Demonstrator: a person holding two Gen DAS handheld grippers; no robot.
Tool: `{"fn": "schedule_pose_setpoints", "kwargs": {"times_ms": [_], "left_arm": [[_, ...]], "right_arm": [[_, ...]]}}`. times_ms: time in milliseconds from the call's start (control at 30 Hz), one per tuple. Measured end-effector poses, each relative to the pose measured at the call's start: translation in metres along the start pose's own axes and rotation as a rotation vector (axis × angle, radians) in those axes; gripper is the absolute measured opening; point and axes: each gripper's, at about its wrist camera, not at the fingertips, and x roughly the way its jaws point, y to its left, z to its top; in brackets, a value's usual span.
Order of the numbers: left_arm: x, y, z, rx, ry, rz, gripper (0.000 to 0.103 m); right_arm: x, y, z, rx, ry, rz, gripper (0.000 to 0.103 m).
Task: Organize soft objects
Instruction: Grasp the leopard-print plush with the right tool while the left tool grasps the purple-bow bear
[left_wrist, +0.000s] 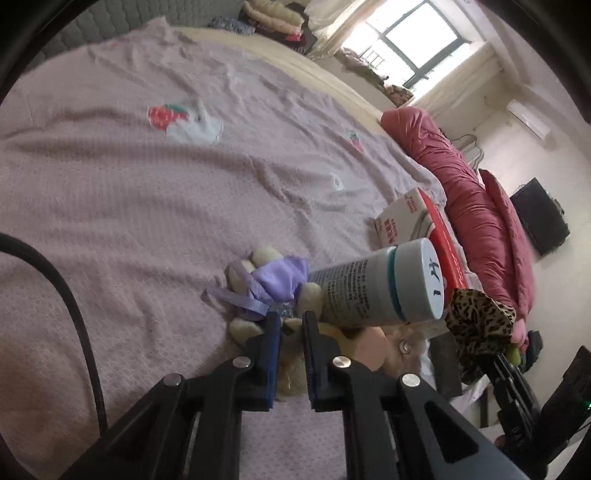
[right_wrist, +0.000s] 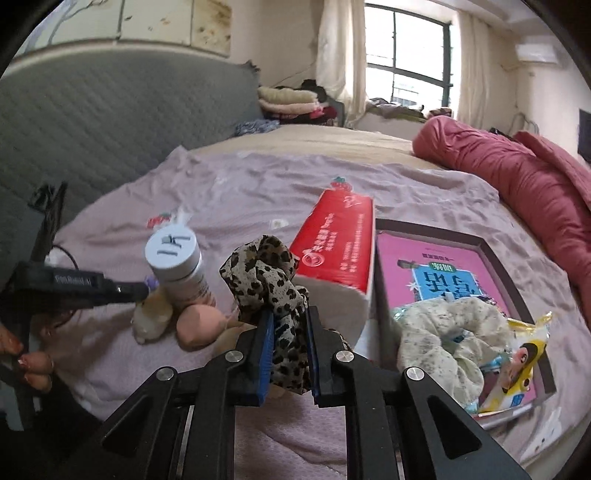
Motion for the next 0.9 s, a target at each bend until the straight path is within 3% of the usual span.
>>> {"fn": "schedule_pose_setpoints", "kwargs": {"times_ms": [67, 133, 167, 367, 533, 700, 800, 900], "left_arm": [[0.002, 0.004, -0.001, -0.032, 0.018, -0.012, 0.038], [0.003, 0.009, -0.004, -0.054, 0.035, -0.015, 0.044], [0.003, 0.01, -0.006, -0.064, 0.039, -0.006, 0.055], [0.01, 0.003, -0.008, -0.062, 0.081, 0.003, 0.068], [0.023, -0.004, -0.003, -0.064, 0.105, 0.038, 0.068], [0.032, -0.016, -0.003, 0.013, 0.091, 0.121, 0.068], [0.033, -0.021, -0.004, 0.047, 0.083, 0.161, 0.06], [0.029, -0.019, -0.003, 0.043, 0.073, 0.144, 0.053]], "right_arm": [[-0.001, 0.0, 0.0, 0.003, 0.003, 0.003, 0.016], [-0.002, 0.001, -0.001, -0.002, 0.004, 0.019, 0.016], [-0.002, 0.003, -0.001, -0.009, 0.001, 0.02, 0.016], [-0.003, 0.013, -0.004, -0.032, -0.008, 0.035, 0.016], [-0.002, 0.012, -0.006, -0.024, -0.006, 0.043, 0.016], [-0.002, 0.012, -0.005, -0.023, -0.008, 0.043, 0.016], [-0.004, 0.012, -0.005, -0.024, -0.011, 0.042, 0.016], [-0.004, 0.012, -0.004, -0.023, -0.016, 0.041, 0.016]]}}
